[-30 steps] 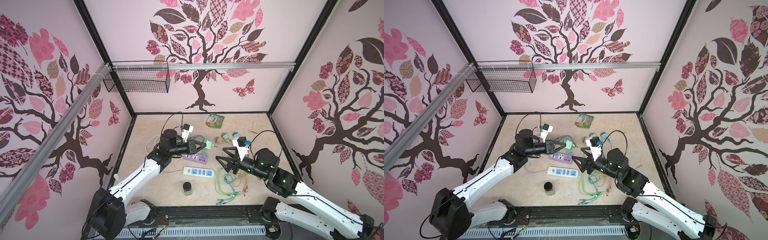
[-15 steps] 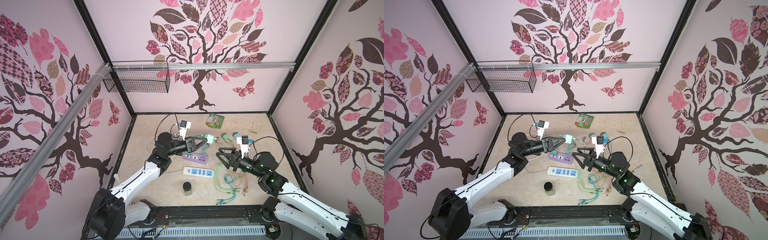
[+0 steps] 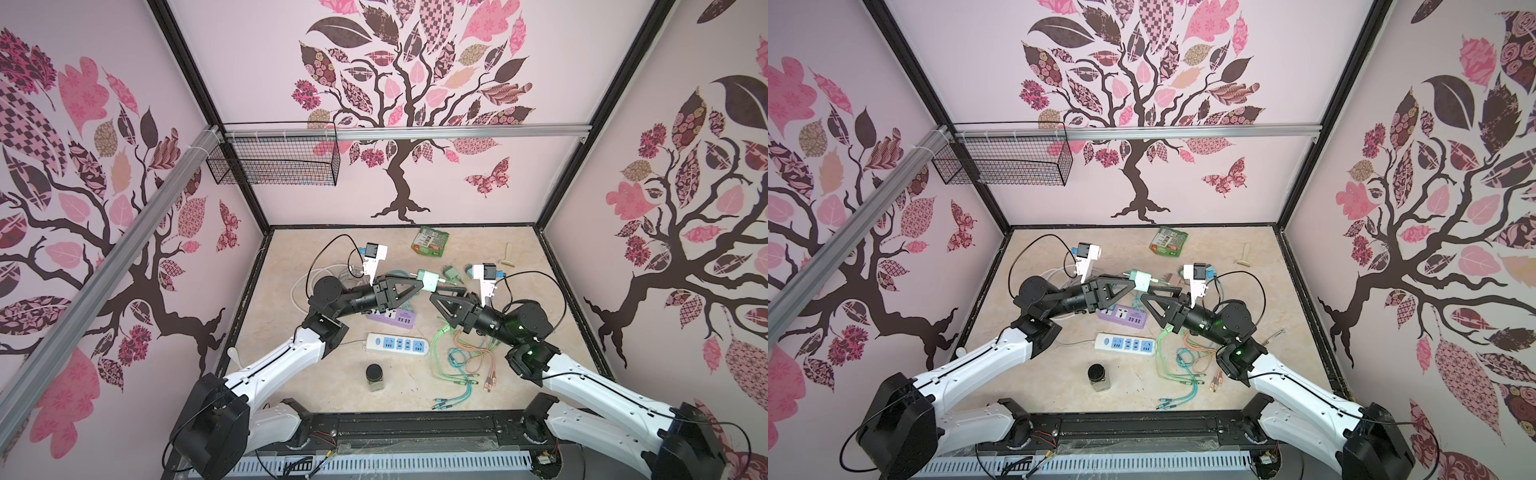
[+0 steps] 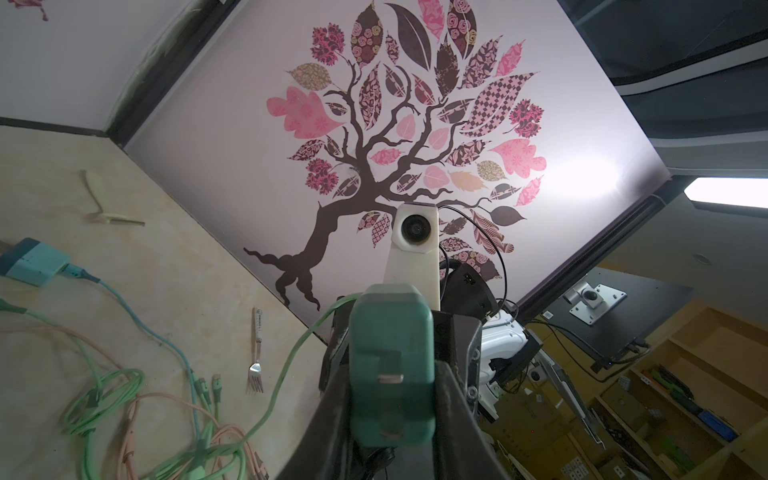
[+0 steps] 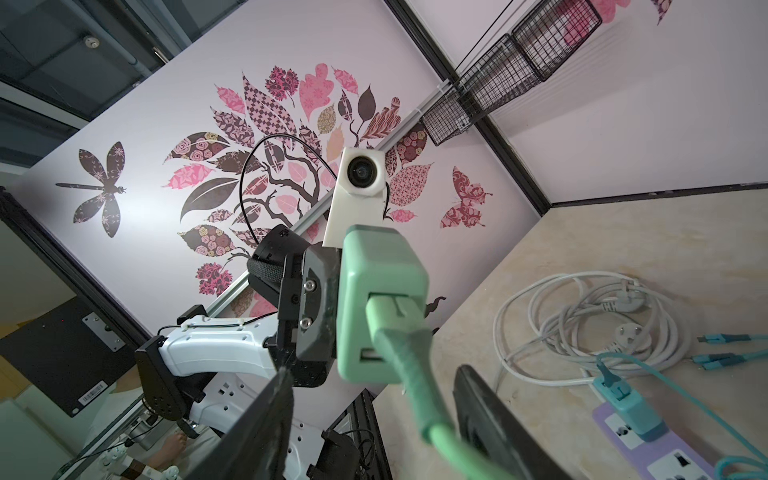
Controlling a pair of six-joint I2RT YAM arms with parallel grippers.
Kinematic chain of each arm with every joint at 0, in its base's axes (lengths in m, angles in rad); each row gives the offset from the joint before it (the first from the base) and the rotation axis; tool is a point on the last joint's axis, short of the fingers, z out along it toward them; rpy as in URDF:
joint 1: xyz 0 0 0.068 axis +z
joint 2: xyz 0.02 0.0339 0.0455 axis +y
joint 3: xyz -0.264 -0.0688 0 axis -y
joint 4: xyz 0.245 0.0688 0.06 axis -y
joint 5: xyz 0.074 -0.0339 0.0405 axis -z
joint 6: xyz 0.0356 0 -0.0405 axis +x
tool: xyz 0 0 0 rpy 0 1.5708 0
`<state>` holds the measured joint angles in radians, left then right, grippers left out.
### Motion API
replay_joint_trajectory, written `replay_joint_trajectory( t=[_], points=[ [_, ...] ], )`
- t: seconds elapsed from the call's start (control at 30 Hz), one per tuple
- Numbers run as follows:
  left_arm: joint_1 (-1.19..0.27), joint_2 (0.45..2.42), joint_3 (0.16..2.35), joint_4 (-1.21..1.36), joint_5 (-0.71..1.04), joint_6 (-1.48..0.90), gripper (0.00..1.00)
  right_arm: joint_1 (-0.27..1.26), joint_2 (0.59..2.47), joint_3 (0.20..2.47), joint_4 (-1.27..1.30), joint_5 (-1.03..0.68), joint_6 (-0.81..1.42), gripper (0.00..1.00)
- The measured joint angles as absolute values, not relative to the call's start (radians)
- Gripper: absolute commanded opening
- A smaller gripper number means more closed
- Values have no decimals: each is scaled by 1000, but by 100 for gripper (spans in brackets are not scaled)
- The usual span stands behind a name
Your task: Insert the plug
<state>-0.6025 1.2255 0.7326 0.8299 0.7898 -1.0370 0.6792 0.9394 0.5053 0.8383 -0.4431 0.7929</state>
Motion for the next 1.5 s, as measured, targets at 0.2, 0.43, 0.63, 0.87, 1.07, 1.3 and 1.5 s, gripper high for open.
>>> replay_joint_trajectory(
  t=[0.2, 0.43, 0.63, 0.87, 1.07, 1.3, 1.5],
  points=[
    [-611, 1259, 726, 929, 783, -1074, 0, 679, 944, 505, 883, -439, 802, 57],
    [-613, 1273, 717, 999, 778, -1102, 0, 679, 969, 510, 926, -442, 818, 47],
    [-616, 1273, 707, 1021, 772, -1104, 0, 679, 986, 530, 939, -443, 831, 46],
    [-618, 1272, 699, 1044, 767, -1103, 0, 679, 990, 554, 943, -443, 831, 43],
    [-622, 1272, 699, 1053, 764, -1103, 0, 679, 995, 556, 945, -447, 836, 37],
    [-627, 1273, 699, 1055, 763, -1103, 0, 679, 1005, 564, 947, -449, 835, 35],
    [-630, 1273, 699, 1061, 759, -1100, 0, 679, 1005, 568, 947, -450, 835, 32]
  ],
)
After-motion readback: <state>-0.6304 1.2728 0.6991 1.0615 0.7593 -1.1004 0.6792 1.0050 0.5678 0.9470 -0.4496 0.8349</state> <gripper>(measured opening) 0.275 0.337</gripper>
